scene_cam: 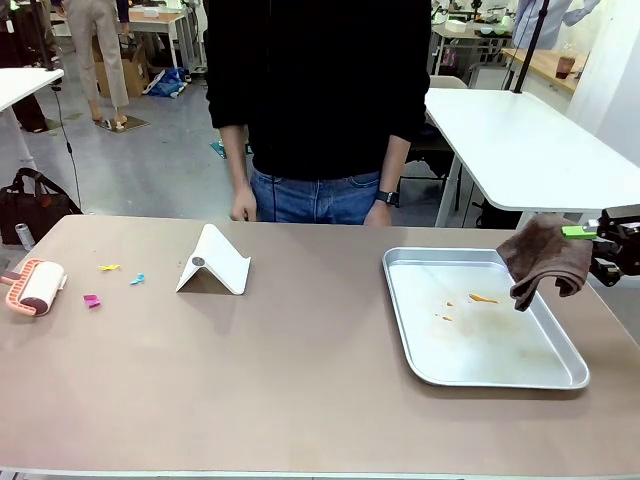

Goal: Clean the surface of the table.
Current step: If a person points to the right, clean the right side of the table with your right hand, and if they point to the left, clean the left side with your left hand.

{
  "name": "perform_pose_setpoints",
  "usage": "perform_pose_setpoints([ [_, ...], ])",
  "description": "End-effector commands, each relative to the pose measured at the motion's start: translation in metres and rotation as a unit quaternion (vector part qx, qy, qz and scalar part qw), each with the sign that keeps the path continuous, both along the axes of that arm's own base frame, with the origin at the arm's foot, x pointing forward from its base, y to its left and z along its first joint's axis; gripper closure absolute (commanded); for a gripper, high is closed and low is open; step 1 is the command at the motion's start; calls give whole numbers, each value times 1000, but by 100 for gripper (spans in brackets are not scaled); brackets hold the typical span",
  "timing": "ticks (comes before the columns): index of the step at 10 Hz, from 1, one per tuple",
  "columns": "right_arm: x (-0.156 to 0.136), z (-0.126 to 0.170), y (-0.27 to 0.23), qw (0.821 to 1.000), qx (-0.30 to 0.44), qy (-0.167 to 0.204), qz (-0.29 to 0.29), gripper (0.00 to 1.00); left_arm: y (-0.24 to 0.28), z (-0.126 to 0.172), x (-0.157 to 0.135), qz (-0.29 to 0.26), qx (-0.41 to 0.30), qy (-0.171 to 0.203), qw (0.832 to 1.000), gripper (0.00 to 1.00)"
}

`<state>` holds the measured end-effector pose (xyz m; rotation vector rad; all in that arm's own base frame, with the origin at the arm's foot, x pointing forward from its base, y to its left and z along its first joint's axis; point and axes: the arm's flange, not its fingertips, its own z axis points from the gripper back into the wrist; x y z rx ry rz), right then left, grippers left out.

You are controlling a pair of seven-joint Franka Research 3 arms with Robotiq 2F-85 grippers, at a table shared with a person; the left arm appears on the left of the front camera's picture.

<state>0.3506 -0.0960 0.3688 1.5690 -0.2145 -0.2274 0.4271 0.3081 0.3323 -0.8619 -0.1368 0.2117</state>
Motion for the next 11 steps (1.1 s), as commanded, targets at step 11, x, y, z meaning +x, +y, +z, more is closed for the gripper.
perform_pose_setpoints([
  [11,-2,4,-2,1000,10,6,2,100,-96,-30,44,-19,-18,36,999,78],
])
